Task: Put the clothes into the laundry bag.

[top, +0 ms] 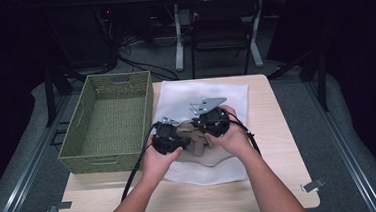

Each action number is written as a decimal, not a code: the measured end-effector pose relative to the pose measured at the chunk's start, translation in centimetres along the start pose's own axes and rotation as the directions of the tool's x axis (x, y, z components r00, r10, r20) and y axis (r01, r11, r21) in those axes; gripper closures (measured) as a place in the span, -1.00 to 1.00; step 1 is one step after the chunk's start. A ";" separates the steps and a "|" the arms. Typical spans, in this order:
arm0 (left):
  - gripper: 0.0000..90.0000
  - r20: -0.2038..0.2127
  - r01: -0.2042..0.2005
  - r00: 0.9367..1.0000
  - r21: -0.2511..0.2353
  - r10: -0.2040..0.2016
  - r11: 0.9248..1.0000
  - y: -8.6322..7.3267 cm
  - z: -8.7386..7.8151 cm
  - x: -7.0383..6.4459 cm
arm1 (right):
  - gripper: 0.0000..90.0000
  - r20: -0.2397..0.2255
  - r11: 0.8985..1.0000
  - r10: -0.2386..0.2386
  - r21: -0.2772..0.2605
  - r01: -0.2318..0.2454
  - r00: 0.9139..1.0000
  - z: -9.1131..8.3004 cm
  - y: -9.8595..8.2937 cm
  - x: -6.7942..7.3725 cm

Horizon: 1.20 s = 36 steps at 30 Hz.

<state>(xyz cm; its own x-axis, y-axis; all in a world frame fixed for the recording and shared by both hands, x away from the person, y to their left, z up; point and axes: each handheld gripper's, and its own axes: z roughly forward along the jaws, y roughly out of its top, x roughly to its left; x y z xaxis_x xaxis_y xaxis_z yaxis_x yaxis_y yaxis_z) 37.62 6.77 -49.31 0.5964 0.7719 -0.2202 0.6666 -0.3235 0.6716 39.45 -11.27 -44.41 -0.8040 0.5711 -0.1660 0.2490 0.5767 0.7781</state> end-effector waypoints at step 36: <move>0.25 -0.088 0.099 0.992 0.044 -0.095 0.994 -2.8 2.1 1.8 | 0.94 0.000 1.000 0.000 0.000 0.000 1.000 0.0 0.0 0.0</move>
<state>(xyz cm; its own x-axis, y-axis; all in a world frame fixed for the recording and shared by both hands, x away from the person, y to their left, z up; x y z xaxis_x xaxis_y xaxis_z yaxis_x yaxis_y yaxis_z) 37.76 7.95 -53.11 0.4888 0.8443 -0.2195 0.7414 -0.2694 0.6146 39.43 -11.27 -44.39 -0.8037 0.5714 -0.1662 0.2493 0.5768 0.7779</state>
